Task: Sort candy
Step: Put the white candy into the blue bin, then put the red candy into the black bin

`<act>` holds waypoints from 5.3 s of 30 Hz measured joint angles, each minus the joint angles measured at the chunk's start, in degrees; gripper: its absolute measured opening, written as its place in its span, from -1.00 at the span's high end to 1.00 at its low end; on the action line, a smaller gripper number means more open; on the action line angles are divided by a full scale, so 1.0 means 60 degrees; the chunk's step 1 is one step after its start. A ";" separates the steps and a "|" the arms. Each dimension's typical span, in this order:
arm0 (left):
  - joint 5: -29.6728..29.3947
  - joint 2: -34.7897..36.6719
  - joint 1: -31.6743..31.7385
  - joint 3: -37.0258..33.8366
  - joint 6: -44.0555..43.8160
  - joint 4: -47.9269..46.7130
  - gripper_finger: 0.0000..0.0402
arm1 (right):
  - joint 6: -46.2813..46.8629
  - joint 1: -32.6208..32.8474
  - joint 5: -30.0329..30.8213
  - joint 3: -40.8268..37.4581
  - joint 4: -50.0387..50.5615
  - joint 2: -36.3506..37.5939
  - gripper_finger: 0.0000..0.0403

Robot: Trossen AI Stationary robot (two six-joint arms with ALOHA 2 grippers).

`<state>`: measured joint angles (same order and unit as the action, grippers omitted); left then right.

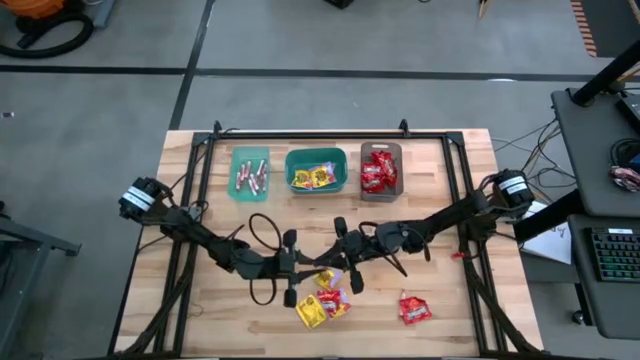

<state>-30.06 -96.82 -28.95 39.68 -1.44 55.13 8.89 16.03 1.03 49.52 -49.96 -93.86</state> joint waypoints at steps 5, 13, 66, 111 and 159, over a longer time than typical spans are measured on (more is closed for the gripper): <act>-0.0006 -0.0004 0.0079 -0.0001 0.0147 0.0055 0.93 | -0.0012 -0.0117 0.0044 0.0000 0.0058 0.0000 0.96; -0.0264 0.0000 0.0263 -0.0015 0.0405 0.0007 0.99 | -0.0350 -0.0300 0.0086 0.0000 0.0287 0.0000 0.96; -0.0121 0.4906 0.7943 -0.0007 -0.3094 -1.4695 0.13 | 0.4940 -0.0942 0.0096 0.3014 1.0445 0.0890 0.38; -0.1718 0.4667 -0.0153 0.0011 -0.2713 -0.9941 0.10 | 0.9037 0.4526 -0.1904 0.4116 1.8754 -0.0439 0.39; -0.1745 0.4372 -0.0153 0.0011 -0.2342 -0.8826 0.10 | 0.8615 0.5105 0.6149 0.1907 1.4750 0.0444 0.96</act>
<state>-40.53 -70.58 -29.87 39.75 -15.49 2.17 60.58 46.66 37.92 60.96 38.54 -91.20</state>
